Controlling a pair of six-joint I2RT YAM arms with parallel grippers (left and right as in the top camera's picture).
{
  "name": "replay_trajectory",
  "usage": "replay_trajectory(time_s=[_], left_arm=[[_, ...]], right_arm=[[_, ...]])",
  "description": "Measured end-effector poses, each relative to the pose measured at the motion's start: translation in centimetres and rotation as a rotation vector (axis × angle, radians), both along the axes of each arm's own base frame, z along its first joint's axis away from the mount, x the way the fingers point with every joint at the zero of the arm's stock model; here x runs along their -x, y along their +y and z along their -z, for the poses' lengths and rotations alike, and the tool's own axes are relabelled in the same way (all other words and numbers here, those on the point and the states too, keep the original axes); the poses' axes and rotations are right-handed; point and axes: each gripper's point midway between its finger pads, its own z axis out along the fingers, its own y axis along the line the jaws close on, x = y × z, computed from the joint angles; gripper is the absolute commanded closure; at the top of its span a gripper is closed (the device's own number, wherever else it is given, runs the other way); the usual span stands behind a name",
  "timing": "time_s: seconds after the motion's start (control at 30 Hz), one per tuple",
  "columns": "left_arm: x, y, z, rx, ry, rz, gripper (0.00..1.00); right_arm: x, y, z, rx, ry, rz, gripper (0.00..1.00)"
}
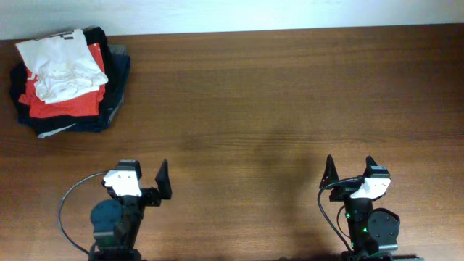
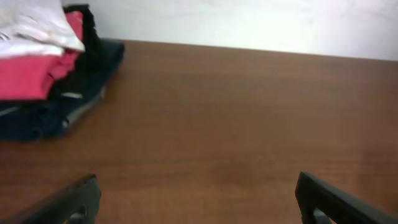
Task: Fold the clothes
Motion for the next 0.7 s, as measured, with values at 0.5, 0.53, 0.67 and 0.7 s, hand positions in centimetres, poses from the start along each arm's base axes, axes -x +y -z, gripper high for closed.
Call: replay_trajectory(time_s=[0.5,0.53,0.67,0.7], left_arm=[[1.6,-0.3,-1.0,-0.140,-0.214,-0.014,0.00],[1.6,-0.3,-1.1,-0.150,-0.219,-0.013,0.00],[1.6,-0.3,-1.1,-0.161,-0.220,-0.011,0.00],[1.6,-0.3,-1.1,-0.161,-0.220,-0.011,0.00]], right_arm=[[0.0,0.0,0.0,-0.001,0.000,0.000,0.02],[0.0,0.0,0.0,-0.001,0.000,0.000,0.02],[0.0,0.0,0.0,-0.001,0.000,0.000,0.02],[0.0,0.0,0.0,-0.001,0.000,0.000,0.02]])
